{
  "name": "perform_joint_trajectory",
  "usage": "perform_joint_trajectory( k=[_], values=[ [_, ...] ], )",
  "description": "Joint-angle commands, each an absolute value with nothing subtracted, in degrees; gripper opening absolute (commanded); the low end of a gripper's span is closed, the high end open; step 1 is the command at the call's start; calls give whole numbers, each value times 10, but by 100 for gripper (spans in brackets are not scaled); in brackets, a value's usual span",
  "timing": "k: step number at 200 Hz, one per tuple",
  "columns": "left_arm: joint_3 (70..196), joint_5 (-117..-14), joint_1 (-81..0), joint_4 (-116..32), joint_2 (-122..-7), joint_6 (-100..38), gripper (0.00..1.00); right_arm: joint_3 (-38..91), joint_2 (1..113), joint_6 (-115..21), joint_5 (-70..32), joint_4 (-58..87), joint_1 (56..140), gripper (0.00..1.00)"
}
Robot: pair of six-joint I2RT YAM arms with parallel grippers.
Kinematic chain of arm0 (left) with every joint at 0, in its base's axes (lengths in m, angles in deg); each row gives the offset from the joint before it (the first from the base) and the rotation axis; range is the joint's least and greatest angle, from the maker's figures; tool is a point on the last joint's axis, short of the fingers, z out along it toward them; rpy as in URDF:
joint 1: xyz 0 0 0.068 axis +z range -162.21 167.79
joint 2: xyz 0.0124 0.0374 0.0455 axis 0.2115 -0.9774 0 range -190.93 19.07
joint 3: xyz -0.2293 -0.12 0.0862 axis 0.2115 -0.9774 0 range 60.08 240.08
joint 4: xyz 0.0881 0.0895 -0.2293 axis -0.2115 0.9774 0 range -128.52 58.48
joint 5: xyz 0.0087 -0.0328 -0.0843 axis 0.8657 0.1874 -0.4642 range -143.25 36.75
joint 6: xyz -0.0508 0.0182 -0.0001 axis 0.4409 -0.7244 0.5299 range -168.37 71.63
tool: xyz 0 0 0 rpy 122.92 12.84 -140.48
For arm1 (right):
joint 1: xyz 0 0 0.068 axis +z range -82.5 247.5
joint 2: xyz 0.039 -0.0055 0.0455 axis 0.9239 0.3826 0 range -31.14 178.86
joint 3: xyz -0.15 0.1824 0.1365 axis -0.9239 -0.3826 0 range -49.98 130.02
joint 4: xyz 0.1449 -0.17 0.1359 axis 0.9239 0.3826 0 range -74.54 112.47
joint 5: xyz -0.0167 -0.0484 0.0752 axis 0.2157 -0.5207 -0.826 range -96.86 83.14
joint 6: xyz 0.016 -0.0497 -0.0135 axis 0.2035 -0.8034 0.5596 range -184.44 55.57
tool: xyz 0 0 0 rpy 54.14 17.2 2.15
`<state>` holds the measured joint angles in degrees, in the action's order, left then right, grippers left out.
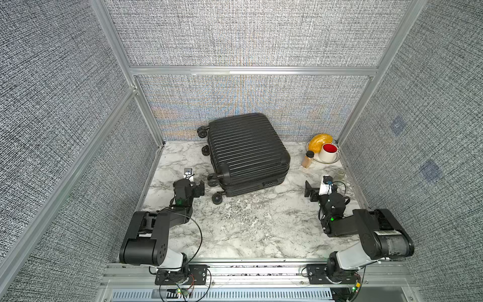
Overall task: Open the suitcase zippers
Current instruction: Adjust the suitcase at the center of the board.
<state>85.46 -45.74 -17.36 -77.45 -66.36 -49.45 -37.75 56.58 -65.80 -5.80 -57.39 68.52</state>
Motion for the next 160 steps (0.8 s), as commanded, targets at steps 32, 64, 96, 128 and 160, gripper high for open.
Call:
perform_joint_trajectory(
  k=[32, 64, 96, 128, 160],
  values=[
    [855, -461, -173, -785, -662, -495, 99, -378, 566, -658, -59, -585, 686, 98],
    [855, -461, -173, -785, -662, -495, 99, -378, 566, -658, -59, -585, 685, 98],
    [855, -461, -173, -784, -662, -495, 99, -378, 567, -657, -59, -585, 685, 98],
    [847, -462, -173, -795, -656, -498, 99, -380, 564, -658, -59, -587, 685, 98],
    [844, -449, -174, -694, -528, -486, 99, -385, 467, -658, -60, -519, 688, 98]
  ],
)
